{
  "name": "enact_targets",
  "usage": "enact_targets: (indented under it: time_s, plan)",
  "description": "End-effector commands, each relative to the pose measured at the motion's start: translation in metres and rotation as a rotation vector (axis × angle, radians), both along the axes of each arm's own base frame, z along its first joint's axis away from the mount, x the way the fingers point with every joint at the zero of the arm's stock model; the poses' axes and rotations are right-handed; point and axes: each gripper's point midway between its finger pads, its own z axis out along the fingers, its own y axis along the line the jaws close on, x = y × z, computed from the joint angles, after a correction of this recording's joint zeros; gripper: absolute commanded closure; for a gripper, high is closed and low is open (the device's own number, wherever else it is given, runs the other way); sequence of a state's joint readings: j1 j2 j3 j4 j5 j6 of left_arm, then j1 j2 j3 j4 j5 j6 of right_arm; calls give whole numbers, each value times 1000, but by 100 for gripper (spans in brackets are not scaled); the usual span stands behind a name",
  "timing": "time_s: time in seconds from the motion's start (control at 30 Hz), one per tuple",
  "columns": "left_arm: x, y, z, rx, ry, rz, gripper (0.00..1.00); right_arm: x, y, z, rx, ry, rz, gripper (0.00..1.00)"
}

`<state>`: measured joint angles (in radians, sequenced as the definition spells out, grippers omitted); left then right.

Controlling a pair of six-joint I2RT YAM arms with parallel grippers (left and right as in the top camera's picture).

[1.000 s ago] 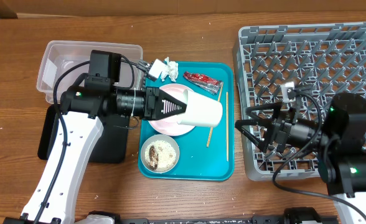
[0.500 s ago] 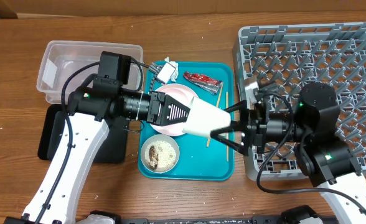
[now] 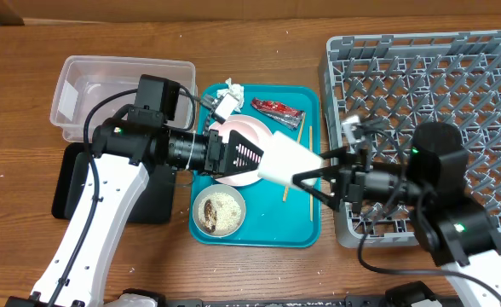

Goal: Sort waste into correct bins and load items into the dishwasher
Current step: 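Place the cup upside down in the dish rack with the right gripper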

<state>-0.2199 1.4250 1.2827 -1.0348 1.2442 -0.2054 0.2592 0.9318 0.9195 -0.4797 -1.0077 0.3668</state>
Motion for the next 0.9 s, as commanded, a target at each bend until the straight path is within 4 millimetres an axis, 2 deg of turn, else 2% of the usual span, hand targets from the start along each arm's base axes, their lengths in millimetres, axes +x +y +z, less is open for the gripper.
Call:
enact_targets:
  time_s: [0.0, 0.07, 0.17, 0.37, 0.5, 0.67, 0.8, 0.87]
  plan:
    - [15, 32, -46, 294, 21, 137, 0, 32, -53, -9, -138, -9, -374, 41]
    - [13, 42, -53, 333, 47, 152, 0, 35, -85, -30, -233, 68, -539, 41]
    - [12, 50, -52, 339, 57, 162, 2, 28, -128, -67, -382, 210, -730, 41]
    - [15, 50, -35, 328, -31, 165, 5, 0, -175, -121, -636, 460, -911, 41]
    - [21, 49, -18, 310, -114, 180, 7, -5, -186, -139, -733, 540, -927, 41]
    - [23, 49, 3, 293, -188, 192, 7, 8, -186, -158, -778, 612, -899, 41]
    - [22, 49, 7, 293, -205, 196, 7, 14, -185, -179, -825, 696, -863, 40]
    - [21, 51, 6, 301, -200, 198, 7, 16, -180, -187, -839, 716, -810, 30]
